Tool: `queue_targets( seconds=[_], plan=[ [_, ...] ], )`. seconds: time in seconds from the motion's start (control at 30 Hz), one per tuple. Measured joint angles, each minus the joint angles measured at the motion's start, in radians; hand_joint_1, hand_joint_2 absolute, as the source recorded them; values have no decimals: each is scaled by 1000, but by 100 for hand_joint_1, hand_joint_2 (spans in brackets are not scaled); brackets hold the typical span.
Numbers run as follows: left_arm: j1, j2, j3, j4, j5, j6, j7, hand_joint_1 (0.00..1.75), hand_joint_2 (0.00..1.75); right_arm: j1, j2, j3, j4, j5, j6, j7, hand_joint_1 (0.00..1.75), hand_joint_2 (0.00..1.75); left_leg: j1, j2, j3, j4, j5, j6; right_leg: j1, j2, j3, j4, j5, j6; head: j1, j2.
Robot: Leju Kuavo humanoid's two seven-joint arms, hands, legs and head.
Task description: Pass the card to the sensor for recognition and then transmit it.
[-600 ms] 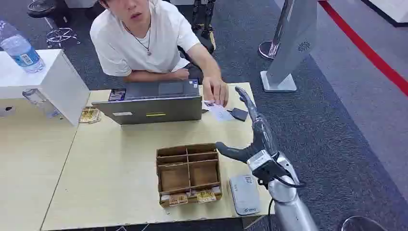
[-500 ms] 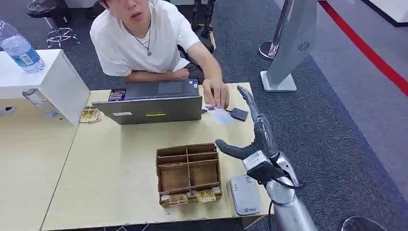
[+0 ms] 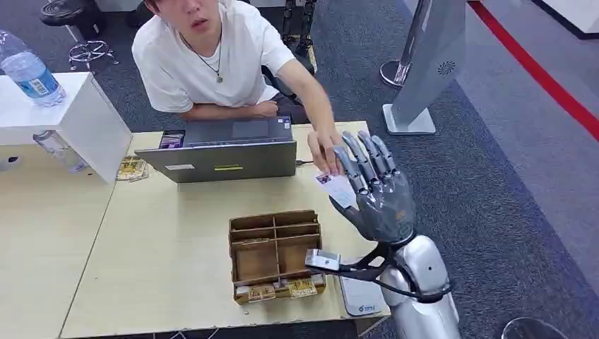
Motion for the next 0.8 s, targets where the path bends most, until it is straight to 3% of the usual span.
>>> queue_targets(
  seconds=[0.13,0.4,0.47,0.8],
  plan=[
    [0,-1,0,0,0,-11,13,0,0,0,42,-75,-32,49,0,-5,0,175,0,1,0,0,0,0,0,1,0,0,0,0,0,0],
    [-3,-5,1,0,-11,-24,28,0,0,-5,58,-100,-60,94,0,67,0,175,0,1,0,0,1,0,0,1,0,0,1,0,0,0],
    [-3,-6,1,0,-14,-25,29,0,0,-6,58,-100,-62,98,0,76,175,175,0,1,0,0,1,0,0,1,0,0,1,0,0,0],
    [-3,-6,1,1,-16,-26,31,0,0,-7,58,-89,-62,99,0,121,175,175,0,1,0,0,1,0,0,1,0,0,1,0,0,0]
  ],
)
